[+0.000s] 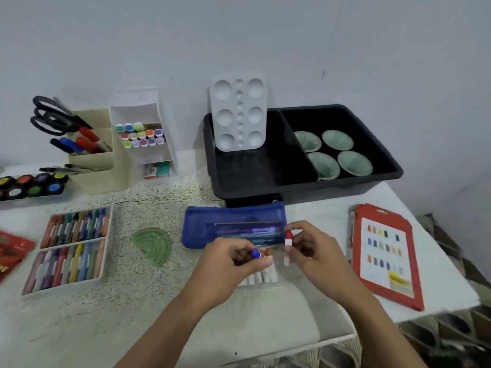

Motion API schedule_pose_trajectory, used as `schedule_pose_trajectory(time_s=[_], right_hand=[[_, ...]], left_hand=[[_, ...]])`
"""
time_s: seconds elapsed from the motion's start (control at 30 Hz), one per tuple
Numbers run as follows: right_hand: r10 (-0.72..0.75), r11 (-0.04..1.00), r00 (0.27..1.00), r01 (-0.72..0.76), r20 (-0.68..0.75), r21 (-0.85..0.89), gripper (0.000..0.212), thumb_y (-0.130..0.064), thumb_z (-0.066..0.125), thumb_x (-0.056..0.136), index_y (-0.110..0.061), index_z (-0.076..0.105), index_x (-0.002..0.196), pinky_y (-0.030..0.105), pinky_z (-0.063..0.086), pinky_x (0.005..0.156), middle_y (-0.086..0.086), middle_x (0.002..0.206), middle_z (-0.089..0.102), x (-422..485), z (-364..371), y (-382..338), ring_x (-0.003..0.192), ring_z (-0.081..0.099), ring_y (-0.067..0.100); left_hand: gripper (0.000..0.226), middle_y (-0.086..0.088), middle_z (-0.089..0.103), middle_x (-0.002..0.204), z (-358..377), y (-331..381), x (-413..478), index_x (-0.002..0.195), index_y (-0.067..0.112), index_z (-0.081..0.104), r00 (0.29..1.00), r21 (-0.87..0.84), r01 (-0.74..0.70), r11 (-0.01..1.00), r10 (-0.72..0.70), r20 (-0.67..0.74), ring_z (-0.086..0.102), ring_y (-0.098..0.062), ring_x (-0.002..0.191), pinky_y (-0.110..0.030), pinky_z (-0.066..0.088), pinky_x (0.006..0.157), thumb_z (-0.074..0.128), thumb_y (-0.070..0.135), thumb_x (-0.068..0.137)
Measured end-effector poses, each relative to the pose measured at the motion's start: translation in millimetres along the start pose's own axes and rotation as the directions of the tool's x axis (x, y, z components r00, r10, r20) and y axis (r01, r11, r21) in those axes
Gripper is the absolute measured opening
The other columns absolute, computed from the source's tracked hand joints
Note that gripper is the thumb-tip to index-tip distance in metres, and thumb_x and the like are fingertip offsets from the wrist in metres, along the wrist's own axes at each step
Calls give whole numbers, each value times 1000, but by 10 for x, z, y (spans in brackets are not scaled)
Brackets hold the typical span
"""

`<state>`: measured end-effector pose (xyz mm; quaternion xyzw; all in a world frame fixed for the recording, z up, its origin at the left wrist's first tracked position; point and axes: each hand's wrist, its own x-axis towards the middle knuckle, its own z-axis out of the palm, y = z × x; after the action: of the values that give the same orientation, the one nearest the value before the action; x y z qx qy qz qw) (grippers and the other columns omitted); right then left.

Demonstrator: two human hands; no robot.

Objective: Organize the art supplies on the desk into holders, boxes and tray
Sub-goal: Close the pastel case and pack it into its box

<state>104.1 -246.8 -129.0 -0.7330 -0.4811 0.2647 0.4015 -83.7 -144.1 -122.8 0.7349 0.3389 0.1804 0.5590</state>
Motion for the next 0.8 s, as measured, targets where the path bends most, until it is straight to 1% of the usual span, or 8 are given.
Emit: schedule_pose_trajectory(time_s=[0.17,0.3,0.37,0.43,0.5,0.63,0.73,0.8], right_hand=[[-12,1000,996,13,92,-11,25,-6,70,89,-23,68,107,21,54,68,-5,79,69,56,-172,259,74,66,11],[-107,991,983,118,148,-61,19,-9,73,87,-20,72,102,19,52,66,-8,81,69,71,-171,326,74,64,9],[-137,986,981,149,140,-80,19,-10,77,85,-21,73,102,12,48,66,-12,85,67,84,-163,361,76,62,4],[-158,979,979,172,131,-107,28,-14,82,83,-21,75,109,7,44,71,-19,92,60,95,-150,388,78,60,-2],[-156,980,980,170,125,-106,35,-14,85,79,-19,74,112,6,44,72,-19,94,57,105,-149,411,78,59,-1],[-165,980,981,174,107,-91,30,-10,87,75,-23,76,100,8,45,67,-14,90,62,119,-173,435,76,61,8],[-193,973,970,209,148,-95,21,-9,83,79,-22,80,95,9,45,67,-13,93,60,125,-165,439,77,60,5],[-199,969,966,219,163,-113,12,-12,82,81,-21,82,89,7,43,68,-12,96,60,121,-153,438,77,59,1]], left_hand=[[33,10,48,55,345,13,195,68,20,60,1000,247,19,969,-14,-20,39,-4,51,-17,34,53,69,42,91],[39,8,47,72,536,33,271,70,27,43,999,602,-10,799,31,-25,42,-7,64,-23,33,59,58,56,91],[30,10,51,75,569,2,264,83,32,52,994,600,-27,800,85,-69,48,-7,67,-22,38,61,63,59,84],[37,13,56,76,563,-65,232,101,35,58,983,556,-49,830,138,-119,55,-6,70,-20,46,62,66,62,76],[42,20,57,79,560,-151,200,101,34,63,974,555,-100,826,196,-117,56,-1,75,-14,43,62,61,66,74],[51,26,53,91,592,-270,134,106,26,76,958,566,-149,811,259,-120,52,10,78,-7,37,70,54,65,81],[52,22,55,98,600,-310,95,116,26,74,956,575,-162,802,273,-111,52,9,86,-12,44,75,50,62,87],[44,20,55,101,608,-321,85,114,27,75,955,595,-170,785,279,-96,54,5,90,-19,50,78,55,57,90]])
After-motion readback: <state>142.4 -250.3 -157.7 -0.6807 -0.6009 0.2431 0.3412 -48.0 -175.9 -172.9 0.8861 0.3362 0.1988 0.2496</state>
